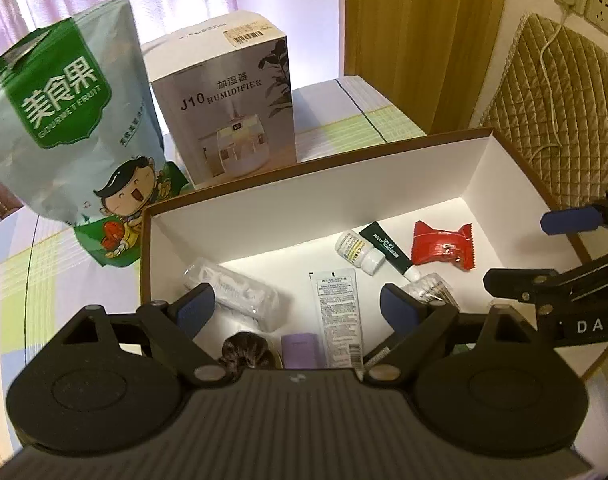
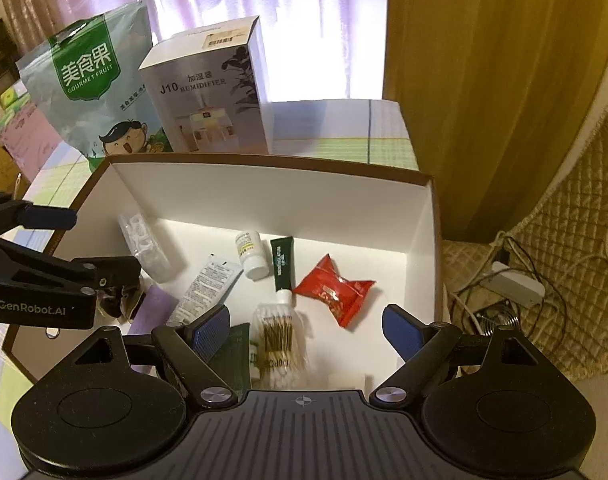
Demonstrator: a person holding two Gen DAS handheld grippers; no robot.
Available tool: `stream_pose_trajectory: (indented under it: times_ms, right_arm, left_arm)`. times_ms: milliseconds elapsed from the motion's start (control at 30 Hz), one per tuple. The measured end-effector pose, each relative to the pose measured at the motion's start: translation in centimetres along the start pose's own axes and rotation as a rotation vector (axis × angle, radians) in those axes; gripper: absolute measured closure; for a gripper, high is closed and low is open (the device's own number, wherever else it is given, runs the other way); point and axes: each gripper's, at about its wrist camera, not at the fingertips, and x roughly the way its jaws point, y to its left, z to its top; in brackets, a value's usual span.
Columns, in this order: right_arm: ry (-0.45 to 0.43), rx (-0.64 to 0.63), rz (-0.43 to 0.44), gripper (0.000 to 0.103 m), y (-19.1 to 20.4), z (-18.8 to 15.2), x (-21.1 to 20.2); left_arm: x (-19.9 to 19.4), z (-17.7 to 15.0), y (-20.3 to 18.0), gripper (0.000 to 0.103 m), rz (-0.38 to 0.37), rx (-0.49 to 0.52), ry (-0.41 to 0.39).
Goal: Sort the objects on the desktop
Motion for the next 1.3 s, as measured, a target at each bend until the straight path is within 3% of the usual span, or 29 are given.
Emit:
stream_pose_trajectory:
  times_ms: [267,433,1300]
  right_arm:
    - [-0.017,0.033,-0.020,0.014,0.2,-1.3,-2.5]
    - [-0.024,0.033,-0.033,0.014,0.5,-2.3,-3.9]
    - [-0.075,0.018,-0.010,0.014,2.6,-6.6,-9.8]
  left_arm:
    - [-2.6,-1.3,-0.8,0.009,0.024,-0.045,-0.011]
    - [-4.8,-2.4,-2.1,0.006,0.071,-0.022,-0.049]
    - [-11.6,-7.3,-3.4,0.005,0.068,-0.133,-0.077]
